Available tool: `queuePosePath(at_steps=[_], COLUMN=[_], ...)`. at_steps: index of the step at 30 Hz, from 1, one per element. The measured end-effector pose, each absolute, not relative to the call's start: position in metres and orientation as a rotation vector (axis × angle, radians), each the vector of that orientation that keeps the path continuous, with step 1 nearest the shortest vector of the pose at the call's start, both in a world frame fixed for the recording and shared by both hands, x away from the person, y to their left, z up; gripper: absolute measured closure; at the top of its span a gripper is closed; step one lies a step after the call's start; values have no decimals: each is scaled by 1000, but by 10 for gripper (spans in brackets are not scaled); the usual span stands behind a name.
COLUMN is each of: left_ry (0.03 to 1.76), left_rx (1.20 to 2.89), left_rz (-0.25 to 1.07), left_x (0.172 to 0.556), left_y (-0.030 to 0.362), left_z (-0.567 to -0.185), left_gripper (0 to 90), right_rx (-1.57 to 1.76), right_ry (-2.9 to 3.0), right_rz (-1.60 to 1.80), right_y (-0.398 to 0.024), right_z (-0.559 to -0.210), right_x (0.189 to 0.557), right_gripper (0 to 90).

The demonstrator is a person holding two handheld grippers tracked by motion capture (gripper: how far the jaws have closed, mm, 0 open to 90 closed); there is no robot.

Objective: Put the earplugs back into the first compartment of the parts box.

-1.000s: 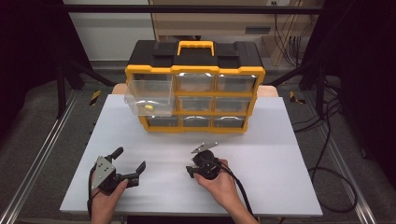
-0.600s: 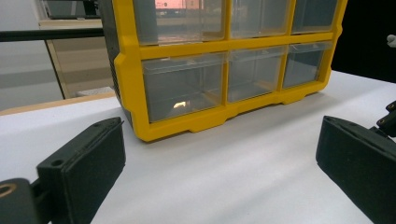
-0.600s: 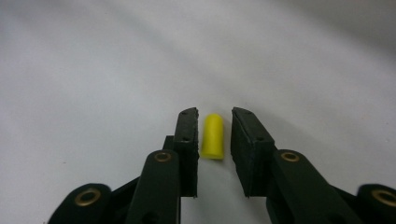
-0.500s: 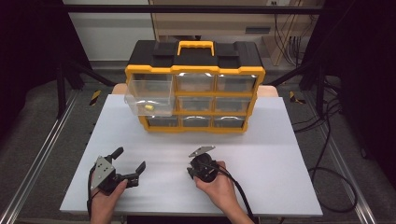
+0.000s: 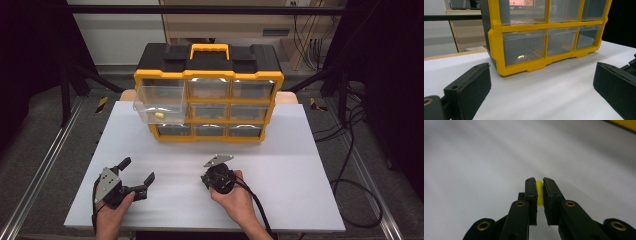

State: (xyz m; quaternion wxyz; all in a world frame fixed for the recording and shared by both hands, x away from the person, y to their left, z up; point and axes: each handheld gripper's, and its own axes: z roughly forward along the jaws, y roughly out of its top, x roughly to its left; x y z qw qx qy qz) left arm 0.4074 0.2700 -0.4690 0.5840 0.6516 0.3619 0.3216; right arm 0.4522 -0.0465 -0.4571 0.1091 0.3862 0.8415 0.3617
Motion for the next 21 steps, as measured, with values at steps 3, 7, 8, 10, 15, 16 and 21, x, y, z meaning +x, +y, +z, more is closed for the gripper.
queuePosePath(at_steps=[3,7,8,10,15,16,21], left_ry=[843,834,833,832,827,827,818], left_rx=[1528,1533,1533,1538,1535,1535,1524], left_rz=[754,758,757,757,752,754,773], left_x=[407,407,407,408,408,408,408], left_y=[269,268,267,267,265,265,264], left_z=[-470,-469,-469,-469,-468,-468,-466], left_gripper=[13,13,13,13,14,14,18], right_rx=[1128,1132,1130,1126,1129,1121,1091], right_ry=[2441,2393,2383,2357,2297,2290,2241], right_rz=[1136,1205,1215,1250,1332,1346,1405], right_y=[-53,-59,-61,-64,-71,-72,-79], right_z=[-452,-445,-443,-438,-424,-421,-404], right_x=[455,458,458,460,465,465,468], right_gripper=[828,830,831,831,833,833,833])
